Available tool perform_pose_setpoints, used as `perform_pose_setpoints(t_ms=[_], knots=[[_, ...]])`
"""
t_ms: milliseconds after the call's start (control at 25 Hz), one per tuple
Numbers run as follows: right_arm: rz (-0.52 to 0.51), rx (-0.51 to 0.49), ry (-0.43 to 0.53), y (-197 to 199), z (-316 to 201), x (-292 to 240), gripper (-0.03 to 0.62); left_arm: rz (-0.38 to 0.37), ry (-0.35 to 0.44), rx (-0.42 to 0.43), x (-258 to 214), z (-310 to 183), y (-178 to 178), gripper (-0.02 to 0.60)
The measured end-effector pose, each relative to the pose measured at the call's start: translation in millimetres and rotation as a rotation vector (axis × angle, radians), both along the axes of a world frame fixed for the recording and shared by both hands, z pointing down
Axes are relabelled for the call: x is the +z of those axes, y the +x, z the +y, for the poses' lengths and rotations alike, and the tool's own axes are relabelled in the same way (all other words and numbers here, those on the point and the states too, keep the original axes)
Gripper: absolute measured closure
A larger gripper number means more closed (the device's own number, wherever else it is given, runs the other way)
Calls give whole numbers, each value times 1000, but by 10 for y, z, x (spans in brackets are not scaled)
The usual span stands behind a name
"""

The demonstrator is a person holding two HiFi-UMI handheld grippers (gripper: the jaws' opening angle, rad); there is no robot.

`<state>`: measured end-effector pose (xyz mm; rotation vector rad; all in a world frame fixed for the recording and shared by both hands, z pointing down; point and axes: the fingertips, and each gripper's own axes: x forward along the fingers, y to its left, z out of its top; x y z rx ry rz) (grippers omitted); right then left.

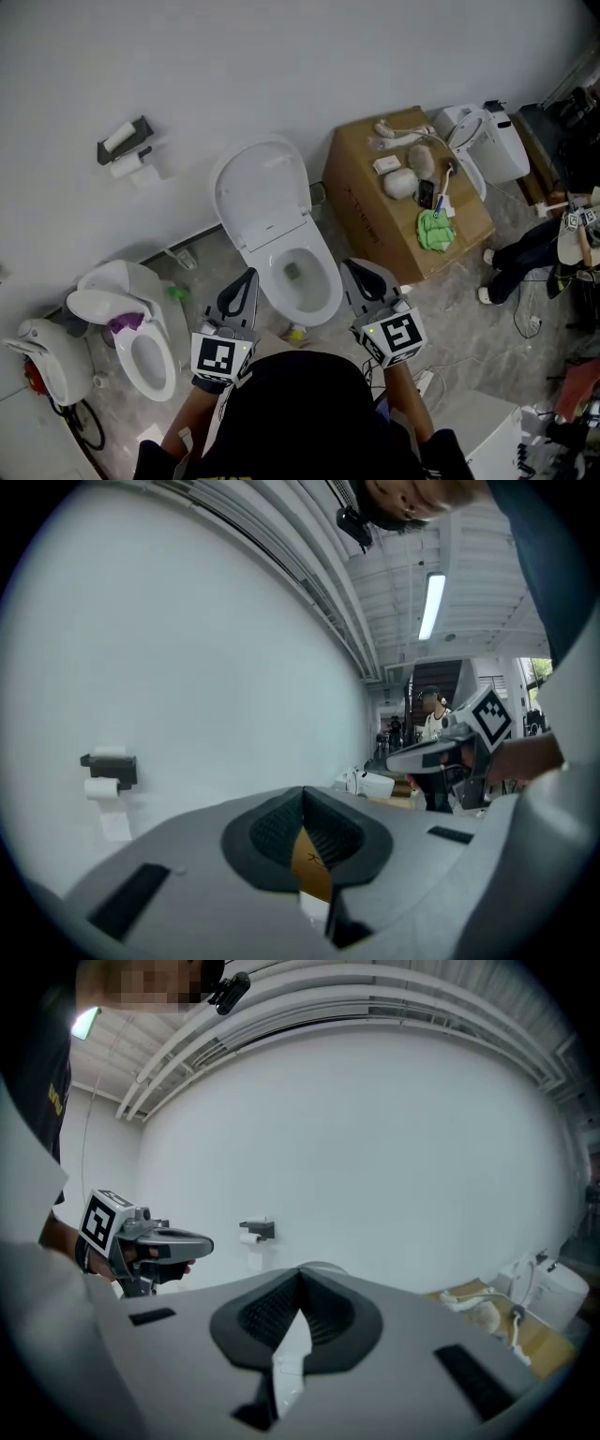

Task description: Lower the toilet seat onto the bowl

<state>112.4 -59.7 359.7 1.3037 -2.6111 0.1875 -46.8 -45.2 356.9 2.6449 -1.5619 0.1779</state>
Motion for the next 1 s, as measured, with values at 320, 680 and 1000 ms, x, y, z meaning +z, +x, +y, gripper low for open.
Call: perform_pose_setpoints(t_ms=[320, 680, 1000], knots=[[147, 31, 177, -59, 19, -202, 599, -2, 54, -93, -32, 72, -127, 569], [137, 26, 169, 72, 22, -256, 599, 2, 98, -136, -181, 70, -125, 569], [129, -18, 116, 44, -30, -290, 599, -1, 58, 23, -173, 130, 321, 569]])
